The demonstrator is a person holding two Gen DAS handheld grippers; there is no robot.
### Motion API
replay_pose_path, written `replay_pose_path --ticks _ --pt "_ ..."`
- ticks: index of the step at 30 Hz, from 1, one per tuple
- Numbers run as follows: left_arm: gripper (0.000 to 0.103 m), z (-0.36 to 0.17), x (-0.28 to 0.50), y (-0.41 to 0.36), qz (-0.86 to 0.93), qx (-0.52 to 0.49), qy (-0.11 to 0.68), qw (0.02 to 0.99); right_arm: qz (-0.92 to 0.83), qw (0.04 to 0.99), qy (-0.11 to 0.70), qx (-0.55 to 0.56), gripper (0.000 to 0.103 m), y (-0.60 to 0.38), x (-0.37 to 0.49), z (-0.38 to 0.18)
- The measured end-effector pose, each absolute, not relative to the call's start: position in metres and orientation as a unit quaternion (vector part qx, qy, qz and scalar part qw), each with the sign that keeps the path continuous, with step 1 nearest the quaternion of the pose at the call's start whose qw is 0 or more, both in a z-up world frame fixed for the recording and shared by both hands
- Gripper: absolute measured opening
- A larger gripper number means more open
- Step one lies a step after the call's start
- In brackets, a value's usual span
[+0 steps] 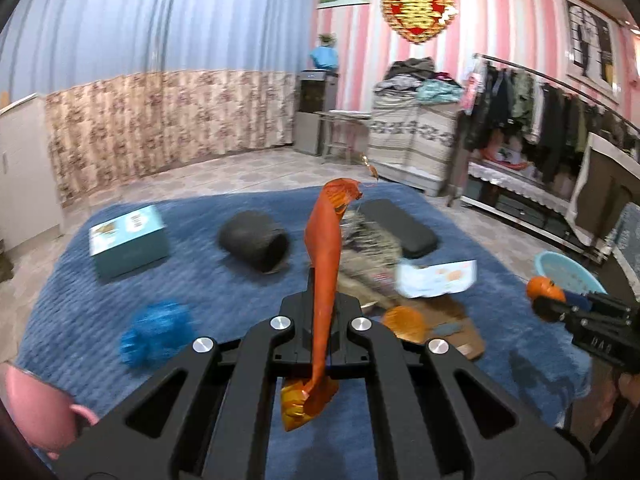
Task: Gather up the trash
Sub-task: 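Carry both items to the basket while the left tool opens, dropping the orange bag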
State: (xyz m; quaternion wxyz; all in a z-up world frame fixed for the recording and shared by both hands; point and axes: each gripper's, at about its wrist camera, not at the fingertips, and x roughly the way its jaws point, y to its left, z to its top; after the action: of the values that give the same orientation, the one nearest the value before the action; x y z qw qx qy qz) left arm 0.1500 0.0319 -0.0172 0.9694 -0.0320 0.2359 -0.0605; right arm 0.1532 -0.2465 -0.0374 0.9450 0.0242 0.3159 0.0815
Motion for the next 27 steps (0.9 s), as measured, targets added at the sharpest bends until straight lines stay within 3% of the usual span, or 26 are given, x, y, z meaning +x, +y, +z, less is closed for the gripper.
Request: replay_pose_path --ticks 13,27 --pt "0.0 0.002 0.166 -0.115 -0.198 -0.018 0.223 0.954 -0.056 0.957 0.278 0.061 0.031 -0.397 0.122 -0.01" --pt "0.0 -0.019 0.182 -0.241 -0.3 0.016 0.246 0.922 -0.128 0.948 0.278 0.088 0.031 -0.47 0.111 -0.029"
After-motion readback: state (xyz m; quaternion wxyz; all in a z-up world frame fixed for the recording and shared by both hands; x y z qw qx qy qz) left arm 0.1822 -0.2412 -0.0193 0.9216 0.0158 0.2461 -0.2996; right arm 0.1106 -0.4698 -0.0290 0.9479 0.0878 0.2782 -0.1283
